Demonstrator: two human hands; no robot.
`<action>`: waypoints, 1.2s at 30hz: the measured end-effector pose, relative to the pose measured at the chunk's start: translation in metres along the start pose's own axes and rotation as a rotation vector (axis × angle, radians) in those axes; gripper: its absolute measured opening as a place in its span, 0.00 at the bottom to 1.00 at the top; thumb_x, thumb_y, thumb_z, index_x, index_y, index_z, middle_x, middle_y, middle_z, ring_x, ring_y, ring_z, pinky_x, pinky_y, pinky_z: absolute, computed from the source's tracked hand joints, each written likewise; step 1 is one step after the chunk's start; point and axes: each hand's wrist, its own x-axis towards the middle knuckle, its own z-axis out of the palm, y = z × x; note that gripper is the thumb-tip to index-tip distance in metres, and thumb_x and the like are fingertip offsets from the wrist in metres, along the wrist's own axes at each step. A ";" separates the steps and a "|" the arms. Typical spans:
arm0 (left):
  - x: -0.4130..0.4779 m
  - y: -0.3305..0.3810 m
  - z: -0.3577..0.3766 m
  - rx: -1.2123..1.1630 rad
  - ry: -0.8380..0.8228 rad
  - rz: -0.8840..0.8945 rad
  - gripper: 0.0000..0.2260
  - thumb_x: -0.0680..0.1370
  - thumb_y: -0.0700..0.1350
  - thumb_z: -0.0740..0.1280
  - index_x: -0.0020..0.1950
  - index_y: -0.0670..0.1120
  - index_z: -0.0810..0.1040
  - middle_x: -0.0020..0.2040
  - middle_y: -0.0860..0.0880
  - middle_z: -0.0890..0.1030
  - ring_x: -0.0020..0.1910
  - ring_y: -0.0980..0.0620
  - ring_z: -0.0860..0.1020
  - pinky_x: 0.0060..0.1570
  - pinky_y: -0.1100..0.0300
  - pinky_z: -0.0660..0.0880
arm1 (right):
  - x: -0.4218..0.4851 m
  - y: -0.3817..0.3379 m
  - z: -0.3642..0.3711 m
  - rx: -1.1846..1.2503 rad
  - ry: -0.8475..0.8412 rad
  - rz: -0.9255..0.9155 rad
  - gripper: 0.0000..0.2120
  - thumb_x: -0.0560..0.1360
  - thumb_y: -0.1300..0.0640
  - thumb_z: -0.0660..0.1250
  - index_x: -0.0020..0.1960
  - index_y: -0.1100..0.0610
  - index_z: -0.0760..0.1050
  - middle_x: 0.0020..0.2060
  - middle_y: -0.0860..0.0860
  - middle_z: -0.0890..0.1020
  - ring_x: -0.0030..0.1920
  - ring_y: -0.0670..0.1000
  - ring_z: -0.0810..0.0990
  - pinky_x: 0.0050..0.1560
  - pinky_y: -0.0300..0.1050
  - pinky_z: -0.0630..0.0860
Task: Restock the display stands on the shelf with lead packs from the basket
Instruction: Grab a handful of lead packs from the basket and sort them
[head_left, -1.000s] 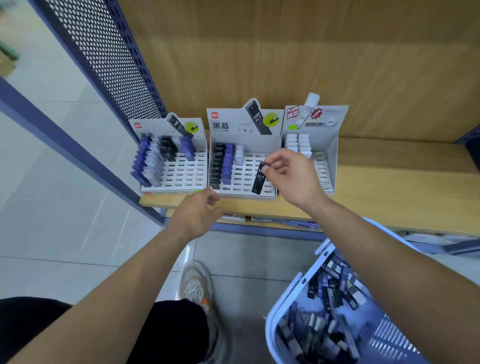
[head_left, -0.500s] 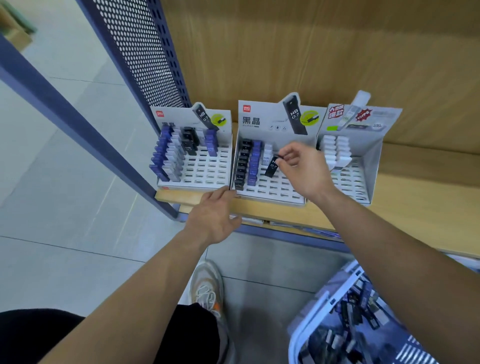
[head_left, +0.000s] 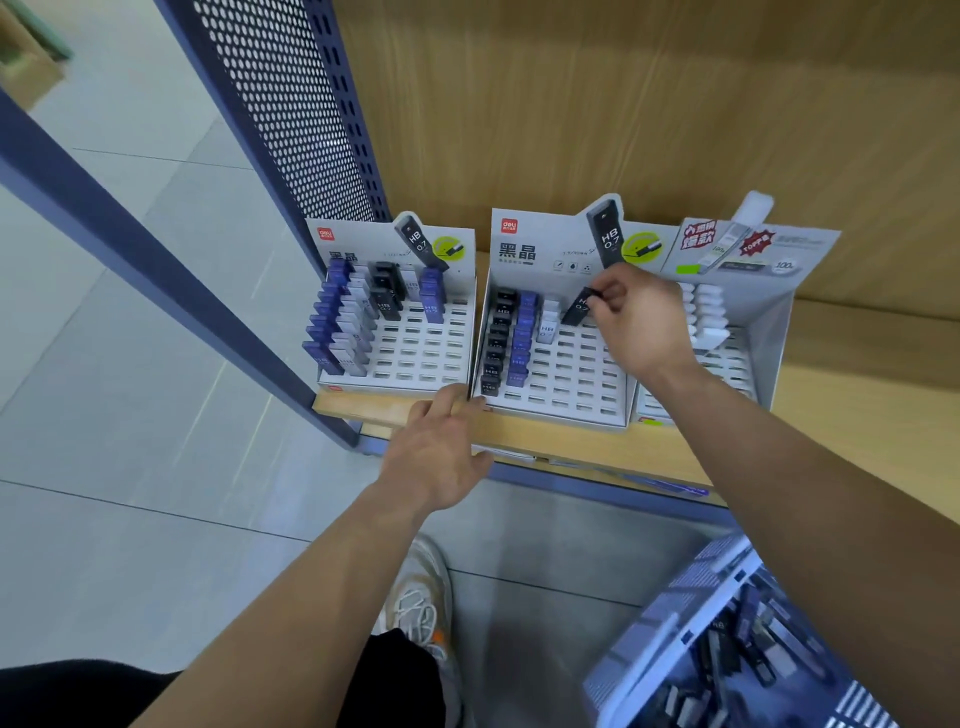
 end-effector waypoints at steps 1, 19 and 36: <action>0.001 0.000 0.000 -0.002 -0.002 -0.003 0.31 0.81 0.55 0.64 0.81 0.55 0.56 0.80 0.55 0.53 0.74 0.44 0.59 0.70 0.45 0.68 | 0.001 0.000 0.002 -0.006 -0.006 -0.005 0.03 0.77 0.63 0.69 0.51 0.61 0.79 0.37 0.49 0.79 0.38 0.50 0.78 0.45 0.44 0.77; -0.001 -0.001 -0.005 -0.062 -0.010 0.011 0.31 0.81 0.54 0.64 0.82 0.53 0.56 0.81 0.55 0.53 0.76 0.45 0.58 0.74 0.47 0.64 | 0.006 0.009 0.022 -0.182 -0.095 -0.029 0.05 0.77 0.61 0.65 0.46 0.60 0.80 0.38 0.58 0.83 0.40 0.59 0.81 0.42 0.53 0.80; -0.109 0.124 0.005 -0.175 0.012 0.309 0.25 0.80 0.54 0.68 0.76 0.51 0.69 0.72 0.52 0.74 0.69 0.51 0.72 0.67 0.60 0.67 | -0.190 0.019 -0.163 -0.164 -0.113 0.114 0.16 0.76 0.50 0.71 0.62 0.52 0.78 0.56 0.50 0.79 0.56 0.52 0.79 0.56 0.49 0.76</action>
